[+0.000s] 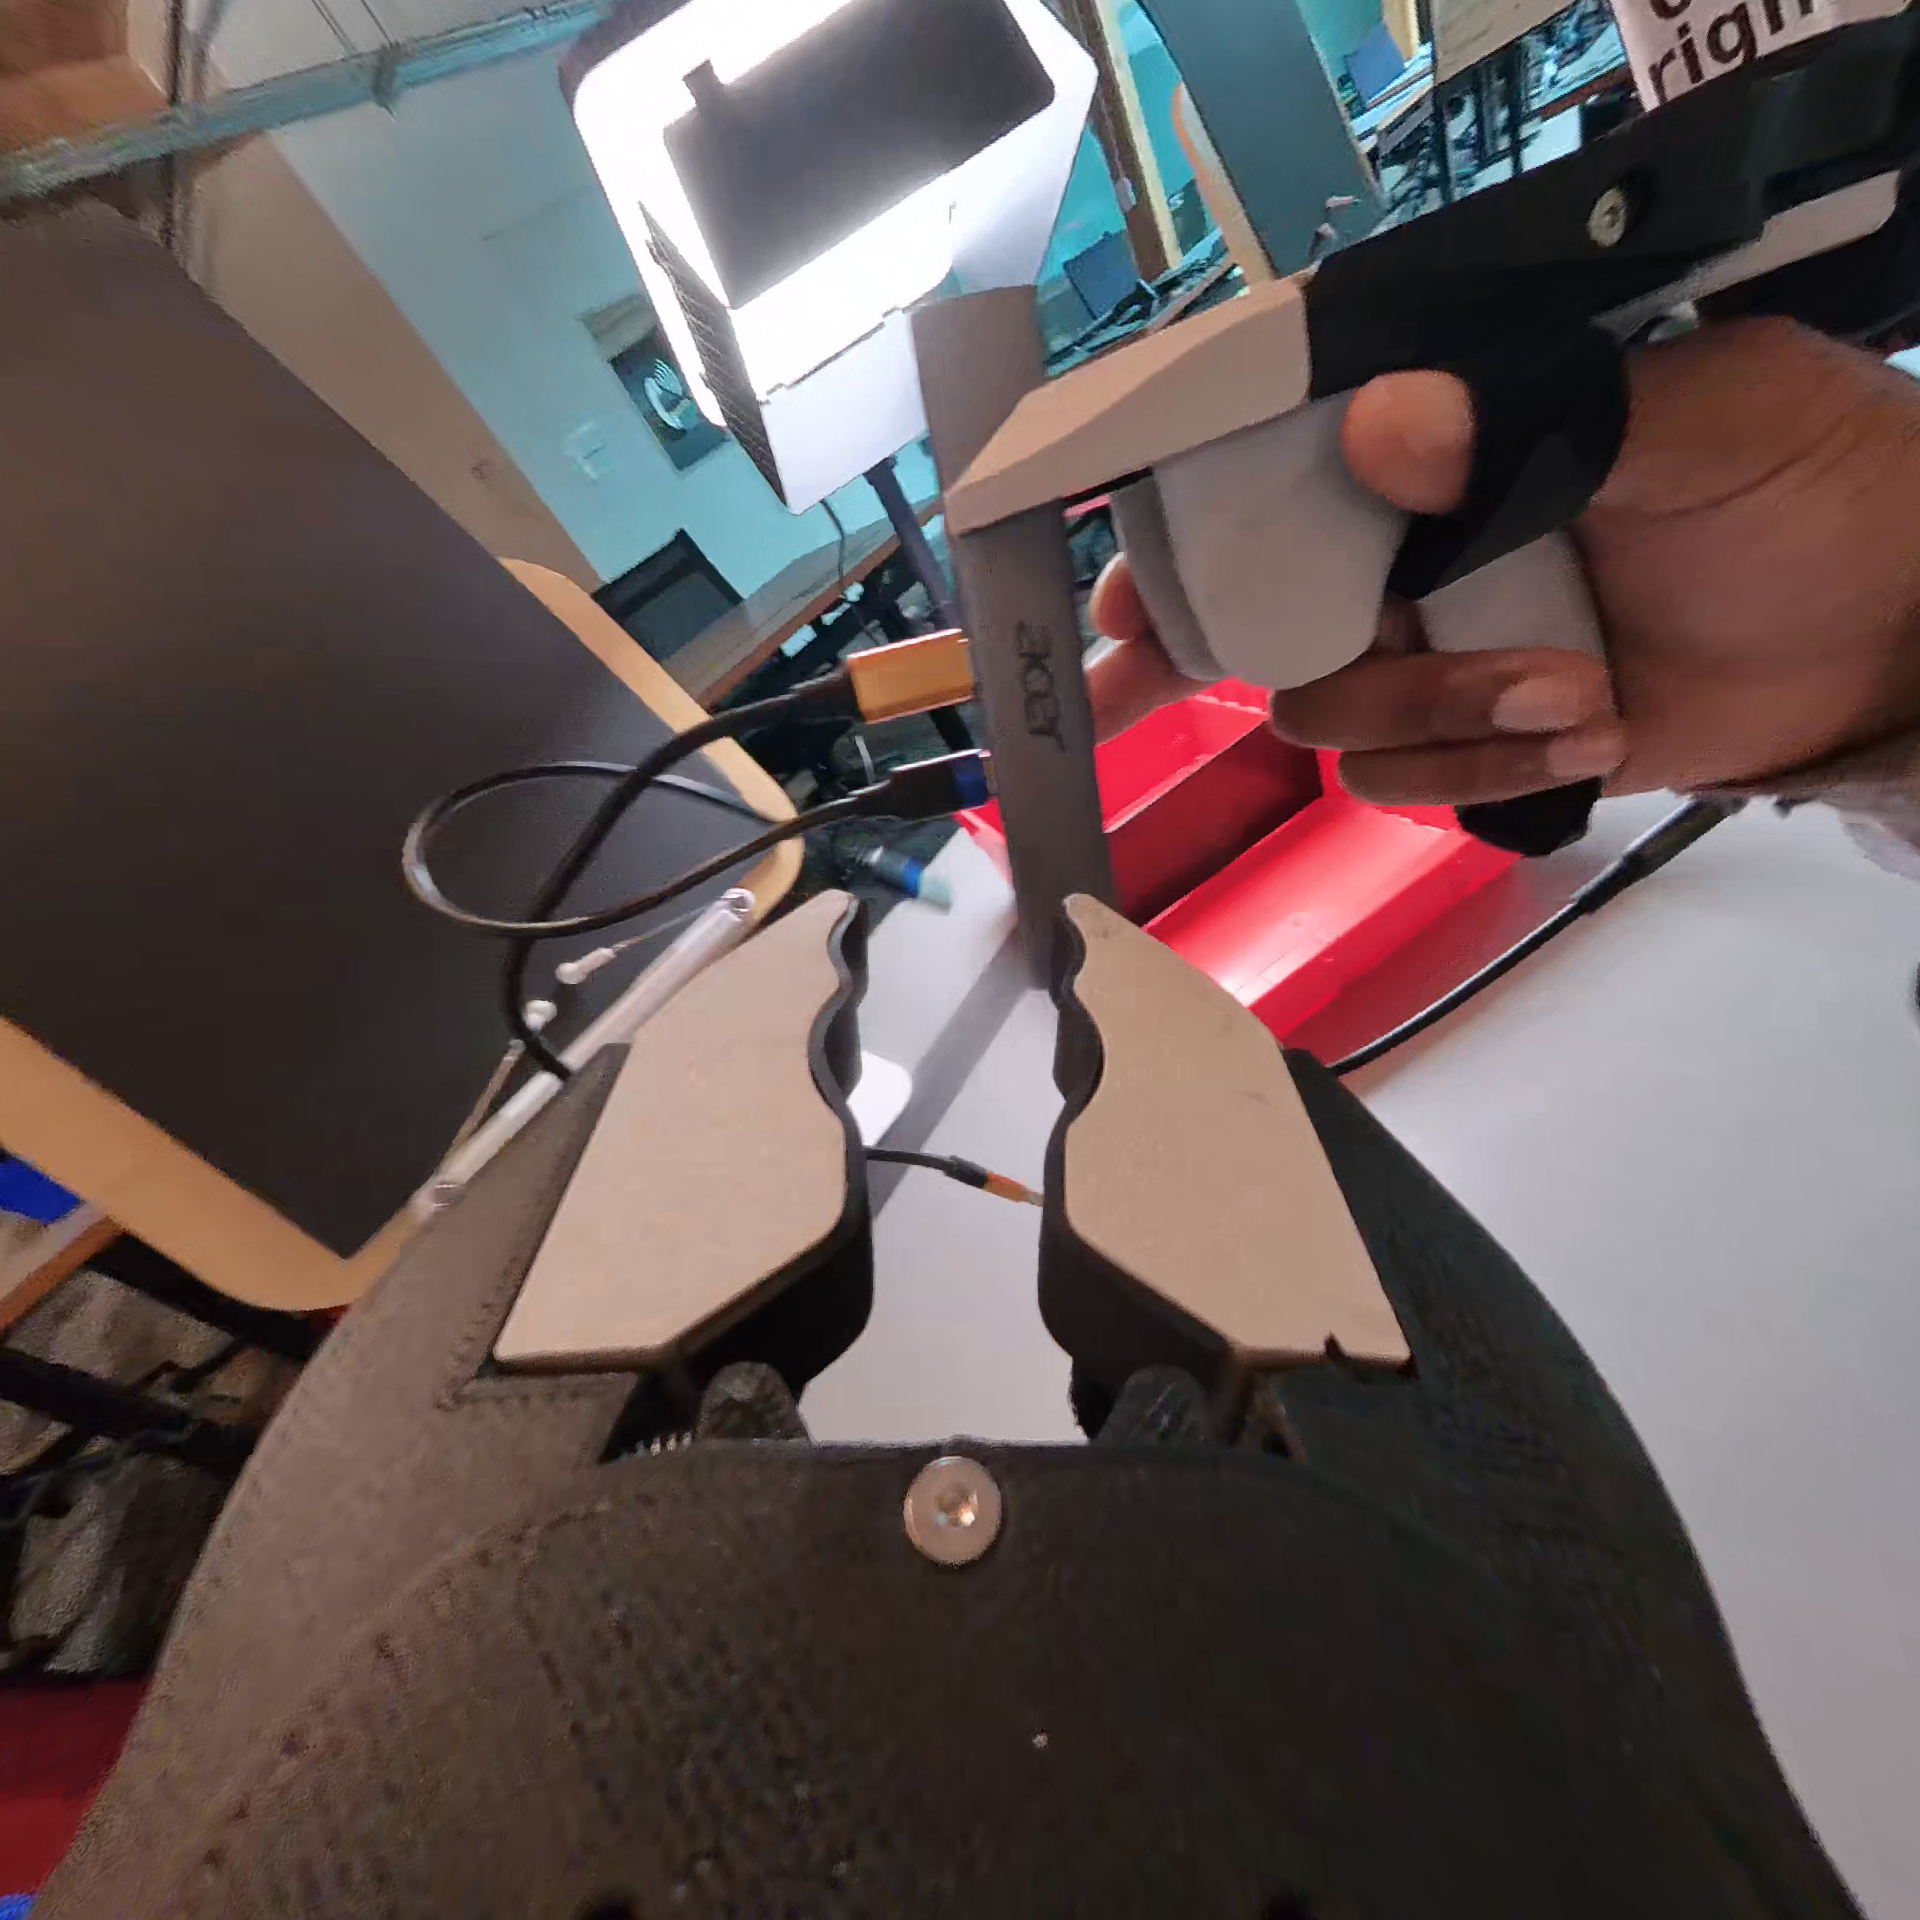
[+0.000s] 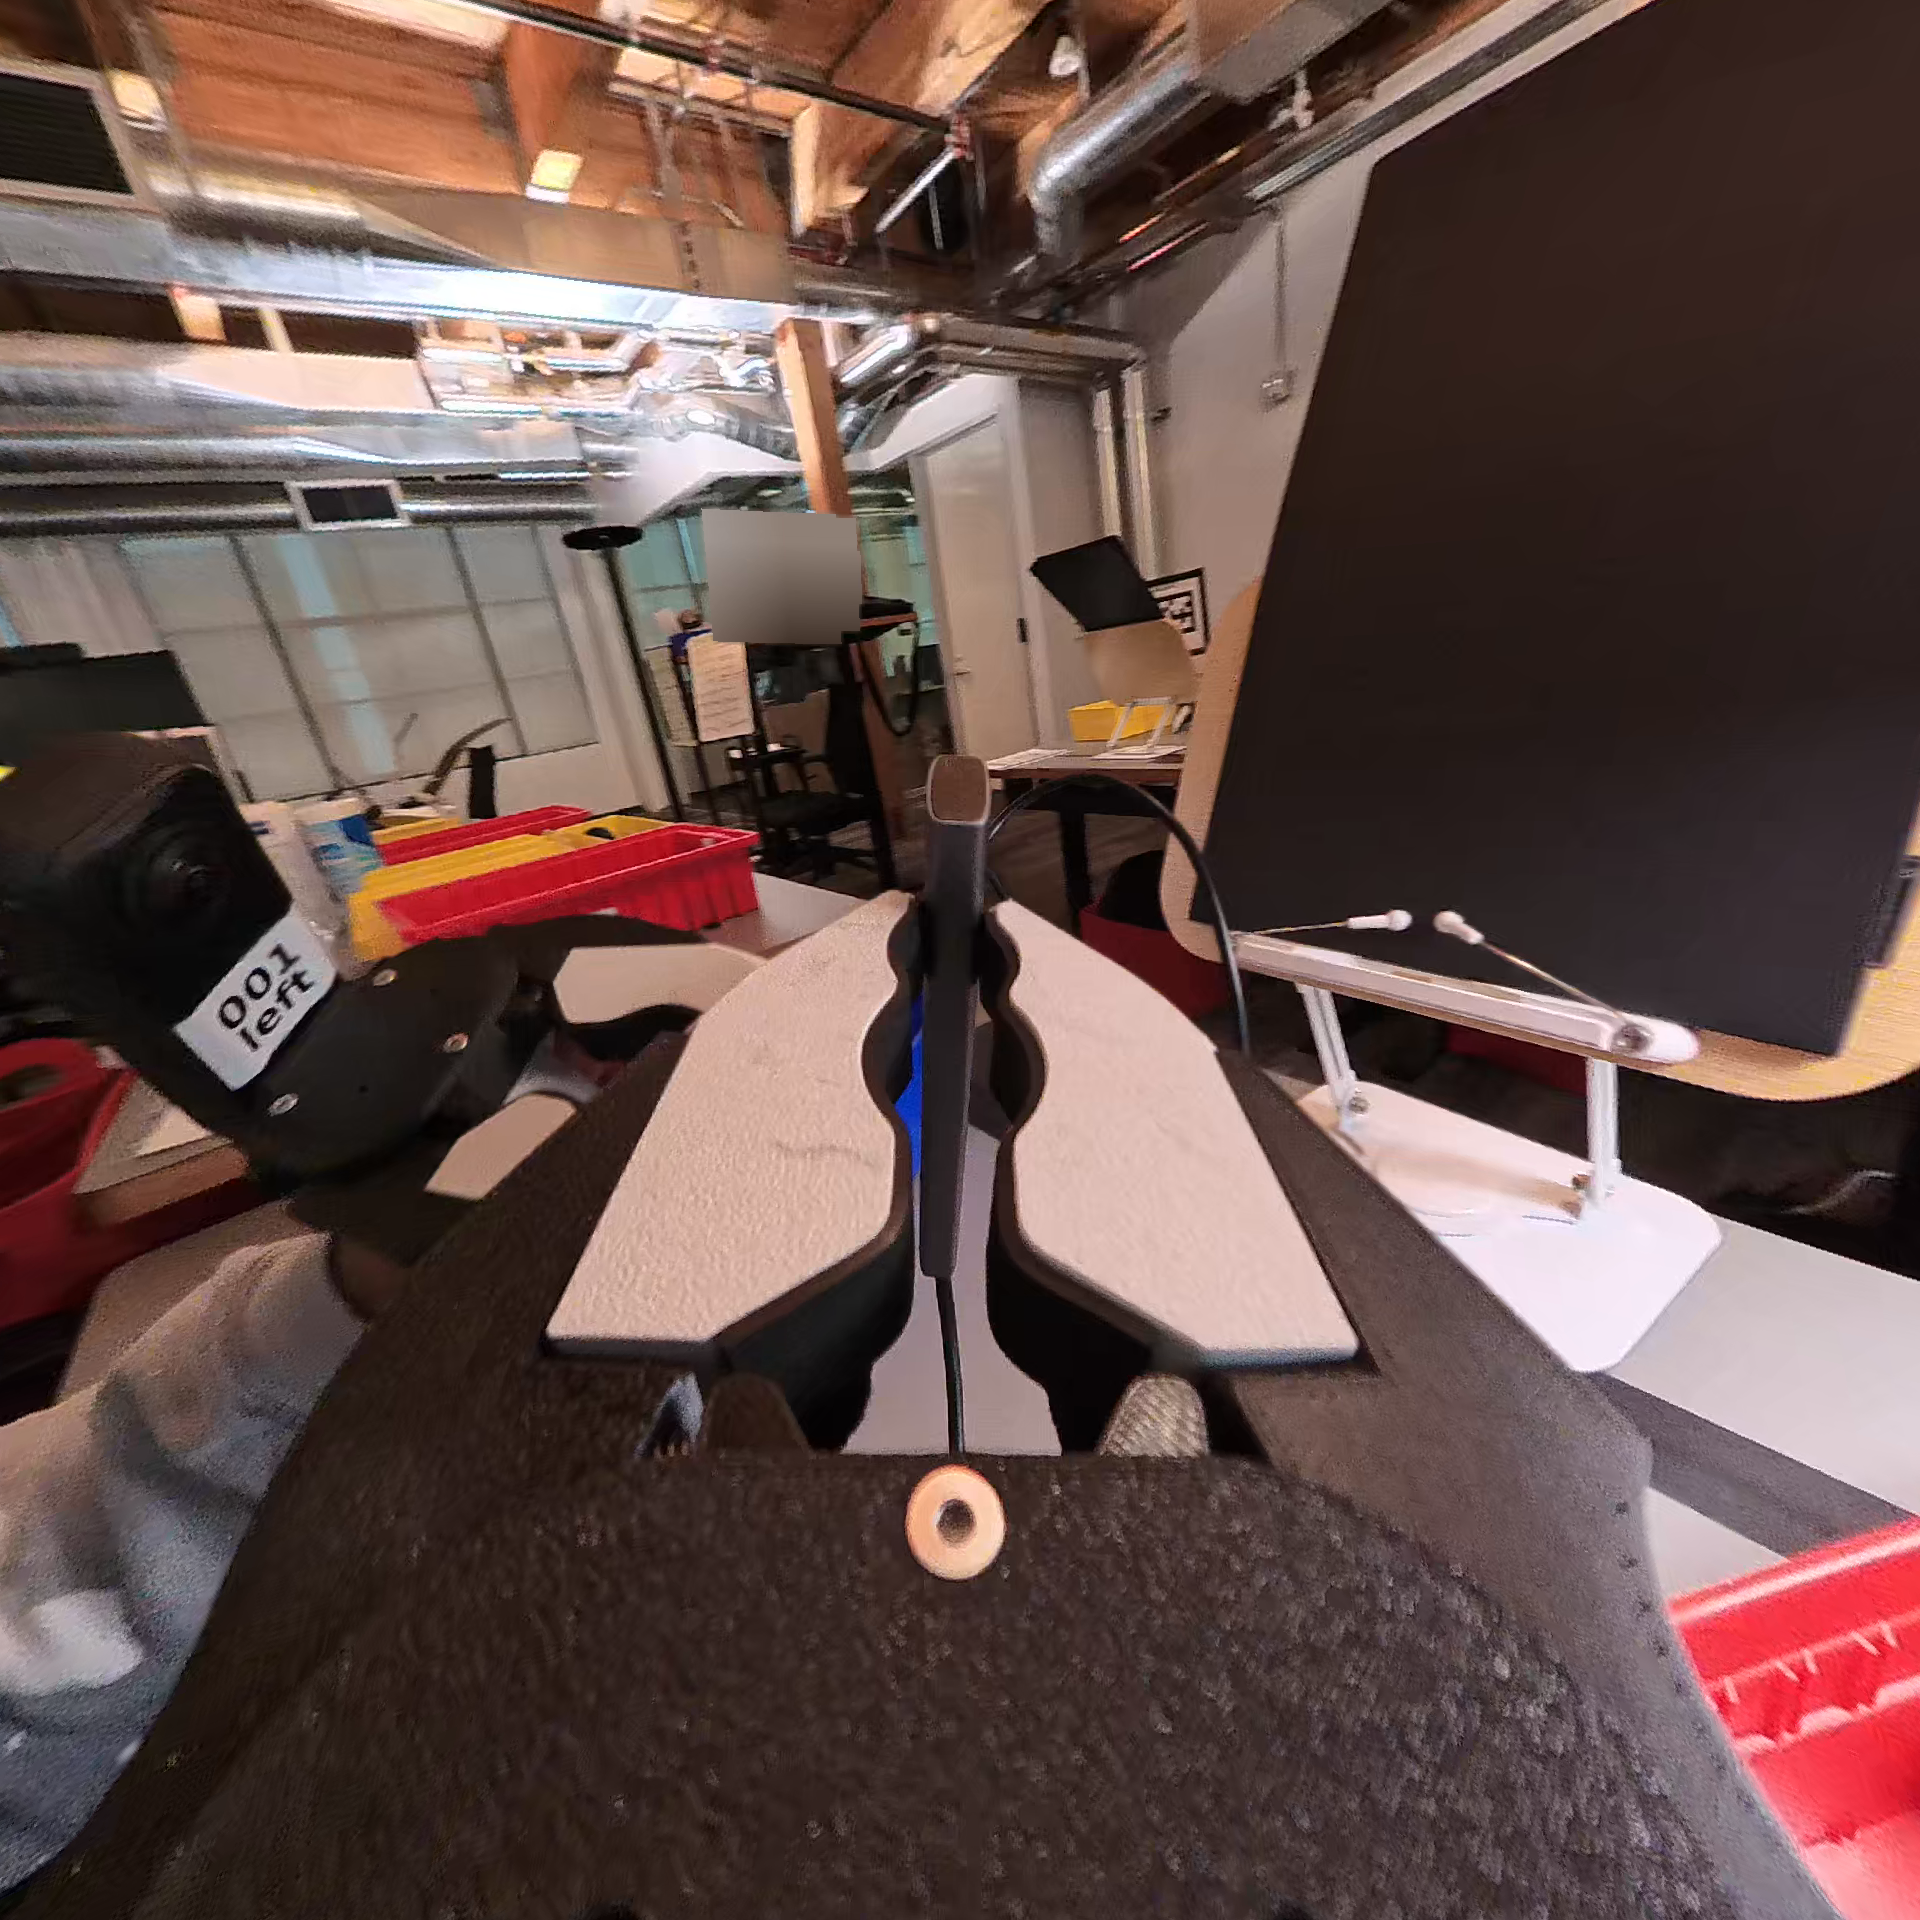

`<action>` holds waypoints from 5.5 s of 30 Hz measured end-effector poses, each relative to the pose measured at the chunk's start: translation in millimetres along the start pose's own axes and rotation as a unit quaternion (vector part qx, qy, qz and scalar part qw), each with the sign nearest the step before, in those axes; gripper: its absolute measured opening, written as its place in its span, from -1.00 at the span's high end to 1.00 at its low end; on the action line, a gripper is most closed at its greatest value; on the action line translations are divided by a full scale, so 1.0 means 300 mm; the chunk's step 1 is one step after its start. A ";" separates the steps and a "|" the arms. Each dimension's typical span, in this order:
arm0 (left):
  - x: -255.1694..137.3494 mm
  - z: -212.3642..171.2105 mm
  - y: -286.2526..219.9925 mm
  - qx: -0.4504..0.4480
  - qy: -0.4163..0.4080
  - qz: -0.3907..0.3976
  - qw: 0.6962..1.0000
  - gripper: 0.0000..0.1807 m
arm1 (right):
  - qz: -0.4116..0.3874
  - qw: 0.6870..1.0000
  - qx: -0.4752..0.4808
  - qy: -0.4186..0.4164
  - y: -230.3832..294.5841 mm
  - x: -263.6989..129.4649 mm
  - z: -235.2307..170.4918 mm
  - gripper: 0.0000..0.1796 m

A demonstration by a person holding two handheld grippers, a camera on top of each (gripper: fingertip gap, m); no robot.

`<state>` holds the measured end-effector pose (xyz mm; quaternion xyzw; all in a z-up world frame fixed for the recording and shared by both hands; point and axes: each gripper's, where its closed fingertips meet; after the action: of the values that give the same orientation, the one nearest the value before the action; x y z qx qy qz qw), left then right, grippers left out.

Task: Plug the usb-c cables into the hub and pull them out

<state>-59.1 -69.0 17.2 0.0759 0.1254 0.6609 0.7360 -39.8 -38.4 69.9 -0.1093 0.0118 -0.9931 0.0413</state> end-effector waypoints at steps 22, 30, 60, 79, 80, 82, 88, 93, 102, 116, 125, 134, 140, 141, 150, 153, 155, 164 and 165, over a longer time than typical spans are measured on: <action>-0.085 0.072 0.086 0.013 -0.091 0.031 0.995 0.75 | 0.068 0.982 -0.166 -0.064 0.165 -0.028 0.077 0.81; -0.252 0.149 -0.012 -0.148 -0.161 -0.293 0.931 0.75 | 0.119 0.964 -0.232 -0.057 0.147 -0.122 0.134 0.74; -0.110 -0.169 -0.288 0.015 0.126 -0.334 0.934 0.73 | 0.329 0.841 -0.298 0.308 0.281 -0.202 -0.355 0.94; -0.104 0.008 -0.214 -0.141 -0.064 -0.353 0.923 0.88 | 0.292 0.927 -0.207 0.114 0.238 -0.145 -0.119 0.80; -0.099 0.005 -0.222 -0.138 -0.061 -0.353 0.923 0.88 | 0.293 0.925 -0.210 0.116 0.245 -0.141 -0.125 0.81; -0.093 0.005 -0.233 -0.141 -0.063 -0.354 0.923 0.88 | 0.299 0.923 -0.213 0.119 0.257 -0.139 -0.134 0.92; -0.100 0.002 -0.232 -0.125 -0.049 -0.344 0.929 0.88 | 0.310 0.916 -0.215 0.136 0.260 -0.146 -0.154 0.93; -0.118 0.006 -0.225 -0.109 -0.032 -0.336 0.935 0.89 | 0.318 0.910 -0.218 0.151 0.273 -0.140 -0.185 0.93; -0.133 -0.034 -0.212 -0.066 0.014 -0.341 0.937 0.88 | 0.326 0.900 -0.234 0.167 0.279 -0.128 -0.226 0.92; -0.319 0.081 0.117 -0.120 -0.091 -0.223 0.963 0.89 | 0.055 0.965 -0.244 0.082 -0.205 -0.254 0.018 0.93; -0.271 0.063 0.106 -0.130 -0.084 -0.216 0.964 0.89 | -0.140 0.915 -0.367 0.095 -0.408 -0.246 0.004 0.93; -0.251 0.051 0.094 -0.131 -0.080 -0.218 0.964 0.89 | -0.096 0.799 -0.387 0.450 -0.619 -0.311 -0.561 0.92; -0.215 0.028 0.060 -0.134 -0.064 -0.231 0.962 0.89 | -0.112 0.822 -0.343 0.440 -0.615 -0.320 -0.506 0.69; -0.208 0.025 0.052 -0.134 -0.062 -0.234 0.961 0.89 | -0.109 0.842 -0.333 0.411 -0.593 -0.305 -0.461 0.69; -0.150 0.000 -0.074 -0.134 -0.053 -0.293 0.945 0.89 | 0.201 0.946 -0.217 0.136 0.017 -0.149 -0.155 0.68; -0.133 -0.001 -0.123 -0.129 -0.050 -0.308 0.941 0.88 | 0.283 0.923 -0.219 0.146 0.182 -0.127 -0.206 0.66; -0.125 -0.001 -0.150 -0.126 -0.049 -0.315 0.939 0.88 | 0.304 0.913 -0.227 0.153 0.244 -0.105 -0.246 0.66; -0.121 -0.005 -0.191 -0.119 -0.047 -0.332 0.935 0.85 | 0.314 0.911 -0.226 0.147 0.264 -0.095 -0.269 0.93; -0.126 -0.010 -0.196 -0.120 -0.041 -0.340 0.932 0.77 | 0.314 0.911 -0.225 0.143 0.263 -0.097 -0.264 0.93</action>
<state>-7.5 -113.3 1.1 -0.0327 0.0334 0.3777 0.9248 -22.5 -113.5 -16.0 0.0365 0.2748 -0.9049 0.3230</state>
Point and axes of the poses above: each gripper's, where its closed fingertips meet, x out along the fingers, z out of its top, y = z × x across the jaws, and after that the axes turned 11 degrees about -x, right-handed
